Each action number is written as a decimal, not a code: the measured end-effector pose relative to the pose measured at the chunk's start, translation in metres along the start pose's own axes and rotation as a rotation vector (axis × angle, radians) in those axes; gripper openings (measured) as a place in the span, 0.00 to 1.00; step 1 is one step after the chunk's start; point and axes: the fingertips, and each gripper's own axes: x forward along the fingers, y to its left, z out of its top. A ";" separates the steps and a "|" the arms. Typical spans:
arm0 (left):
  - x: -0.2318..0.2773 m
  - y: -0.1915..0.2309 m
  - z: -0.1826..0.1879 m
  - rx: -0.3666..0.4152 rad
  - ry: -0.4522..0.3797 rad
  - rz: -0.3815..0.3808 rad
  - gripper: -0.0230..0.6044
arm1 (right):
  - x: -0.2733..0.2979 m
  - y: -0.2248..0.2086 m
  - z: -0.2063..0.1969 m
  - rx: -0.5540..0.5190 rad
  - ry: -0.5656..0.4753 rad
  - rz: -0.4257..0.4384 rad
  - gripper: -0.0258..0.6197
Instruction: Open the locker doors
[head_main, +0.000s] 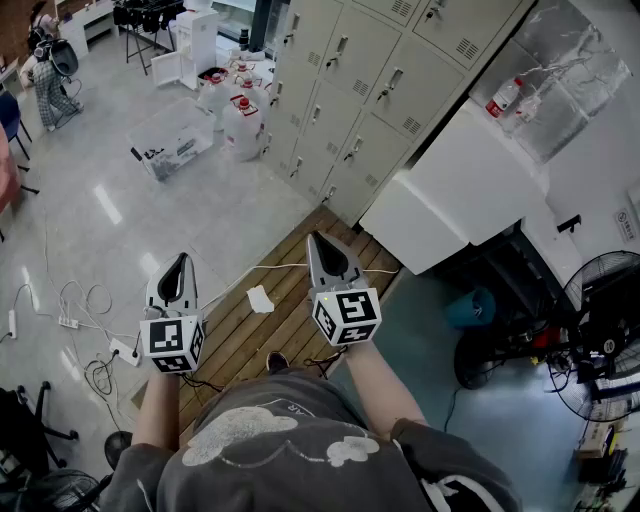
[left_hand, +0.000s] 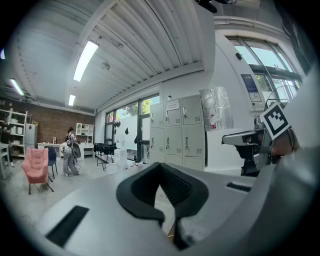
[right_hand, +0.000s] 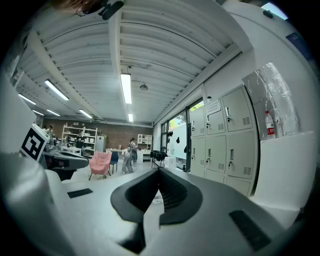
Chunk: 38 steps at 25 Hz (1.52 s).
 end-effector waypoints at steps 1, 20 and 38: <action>0.001 -0.002 0.000 0.003 0.003 -0.006 0.05 | 0.000 -0.001 0.001 0.004 -0.003 -0.002 0.08; -0.049 0.033 -0.048 -0.051 0.106 -0.009 0.05 | -0.006 0.051 -0.018 0.081 0.025 -0.002 0.08; 0.056 0.096 -0.045 0.020 0.062 0.072 0.05 | 0.132 -0.027 -0.066 0.243 -0.050 0.027 0.53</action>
